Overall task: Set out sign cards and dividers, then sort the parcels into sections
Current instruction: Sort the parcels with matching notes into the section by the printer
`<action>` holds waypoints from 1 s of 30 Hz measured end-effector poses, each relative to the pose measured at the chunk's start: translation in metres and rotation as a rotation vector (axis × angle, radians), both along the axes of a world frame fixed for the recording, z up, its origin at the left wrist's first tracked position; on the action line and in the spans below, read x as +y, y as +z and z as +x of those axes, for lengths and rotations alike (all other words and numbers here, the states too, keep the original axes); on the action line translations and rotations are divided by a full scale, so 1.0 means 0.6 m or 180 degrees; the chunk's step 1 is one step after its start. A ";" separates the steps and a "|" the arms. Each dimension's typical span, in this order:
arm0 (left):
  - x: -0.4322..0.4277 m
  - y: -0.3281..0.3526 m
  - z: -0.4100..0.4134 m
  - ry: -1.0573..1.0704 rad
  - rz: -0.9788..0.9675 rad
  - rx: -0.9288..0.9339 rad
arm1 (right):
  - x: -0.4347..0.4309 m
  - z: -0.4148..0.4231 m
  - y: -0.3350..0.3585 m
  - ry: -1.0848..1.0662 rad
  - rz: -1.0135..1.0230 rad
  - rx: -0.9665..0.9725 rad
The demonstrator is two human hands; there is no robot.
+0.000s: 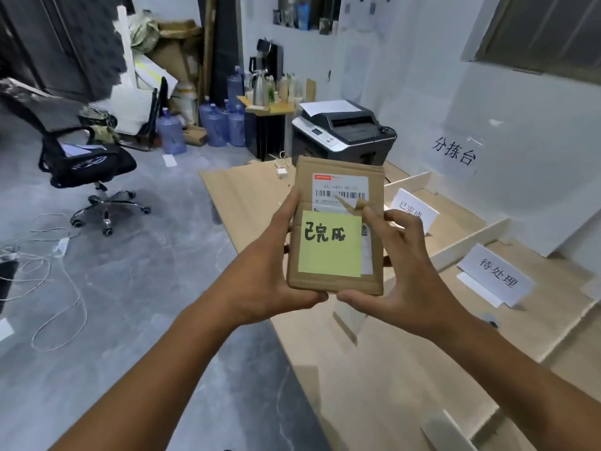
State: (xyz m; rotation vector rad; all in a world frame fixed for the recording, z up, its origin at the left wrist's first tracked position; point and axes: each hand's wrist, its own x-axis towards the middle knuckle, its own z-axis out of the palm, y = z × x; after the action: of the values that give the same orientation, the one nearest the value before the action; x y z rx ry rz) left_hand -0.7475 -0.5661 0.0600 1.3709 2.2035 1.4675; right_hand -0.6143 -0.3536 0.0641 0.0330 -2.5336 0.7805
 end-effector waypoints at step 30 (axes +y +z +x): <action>0.804 -0.355 -0.488 -0.2417 -0.1828 -0.0237 | 0.514 -0.352 -0.367 -0.2821 -0.1657 -0.1583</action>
State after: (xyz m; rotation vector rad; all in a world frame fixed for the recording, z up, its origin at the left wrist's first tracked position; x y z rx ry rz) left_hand -1.0401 -0.0839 -0.1530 1.6077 1.5650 0.5542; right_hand -0.8256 -0.0452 -0.1561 -1.4874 -2.2700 1.0873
